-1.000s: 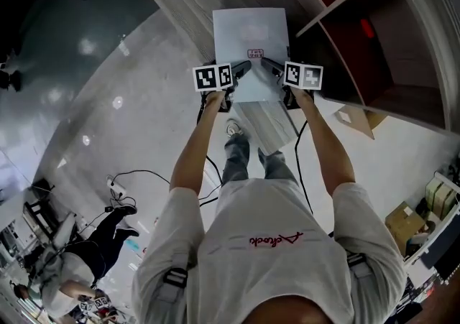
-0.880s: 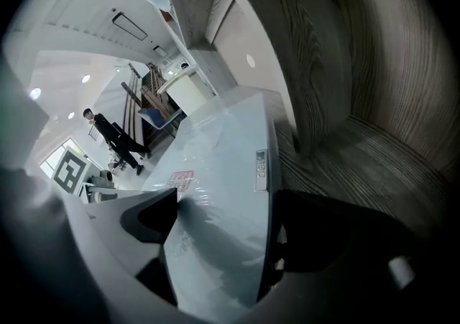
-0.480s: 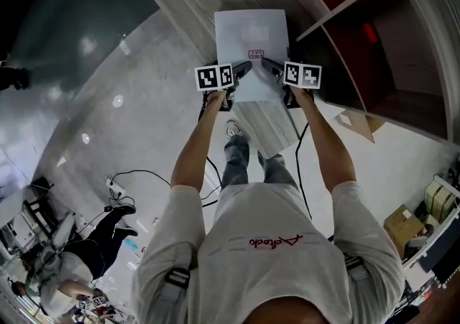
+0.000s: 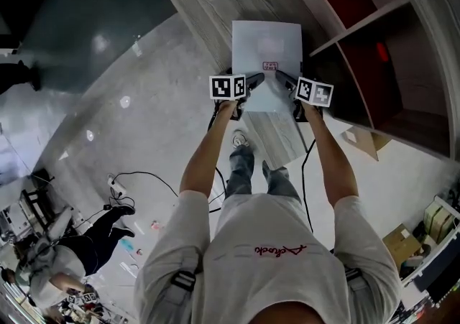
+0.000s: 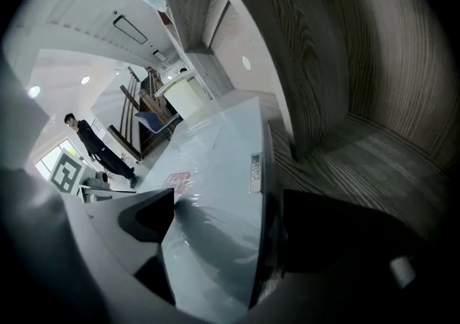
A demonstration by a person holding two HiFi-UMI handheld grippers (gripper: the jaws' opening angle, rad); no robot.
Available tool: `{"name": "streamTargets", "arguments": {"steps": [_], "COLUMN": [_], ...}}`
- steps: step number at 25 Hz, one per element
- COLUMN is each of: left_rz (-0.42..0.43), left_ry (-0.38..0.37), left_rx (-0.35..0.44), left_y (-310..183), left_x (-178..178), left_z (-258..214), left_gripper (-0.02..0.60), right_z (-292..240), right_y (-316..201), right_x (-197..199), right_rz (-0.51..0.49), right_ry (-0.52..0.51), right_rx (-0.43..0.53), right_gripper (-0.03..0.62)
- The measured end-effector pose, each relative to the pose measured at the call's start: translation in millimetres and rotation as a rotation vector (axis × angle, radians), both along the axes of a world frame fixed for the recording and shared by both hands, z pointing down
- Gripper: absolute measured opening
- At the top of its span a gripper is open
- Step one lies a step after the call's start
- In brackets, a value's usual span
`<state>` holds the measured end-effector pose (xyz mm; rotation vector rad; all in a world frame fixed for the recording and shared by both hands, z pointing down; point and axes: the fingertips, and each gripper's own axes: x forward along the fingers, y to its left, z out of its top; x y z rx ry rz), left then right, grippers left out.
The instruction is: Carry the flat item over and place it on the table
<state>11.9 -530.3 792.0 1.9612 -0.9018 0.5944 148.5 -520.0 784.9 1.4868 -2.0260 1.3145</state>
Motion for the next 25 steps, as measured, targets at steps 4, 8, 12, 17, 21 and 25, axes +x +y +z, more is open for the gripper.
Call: {"name": "streamTargets", "arguments": {"steps": [4,8,12,17,21,25], "left_rz": [0.034,0.06,0.087,0.137,0.121,0.137], "left_ry": [-0.076,-0.092,-0.078,-0.118,-0.107,-0.103], "left_rx": [0.106,0.183,0.242,0.36,0.417,0.429], "left_y": [-3,1,8,21,30,40], "left_x": [-12,-15,-11,-12,-12,-10], "left_z": [-13,-34,-54,-78,-94,-99], "left_gripper": [0.545,0.543,0.541,0.393,0.126,0.0], "right_z": [-7,-27,-49,-81,-93,-94], "right_y": [0,3,8,18,27,37], "right_x": [10,12,8,1,-1,-7], "right_rz": [-0.015,-0.067,-0.082,-0.101,-0.088,-0.107], "right_ry": [0.097,0.178,0.209,0.244,0.274,0.302], "right_rx": [0.058,0.128,0.193,0.282,0.319,0.323], "right_gripper": [0.449,0.429,0.392,0.279,0.151,0.022]}}
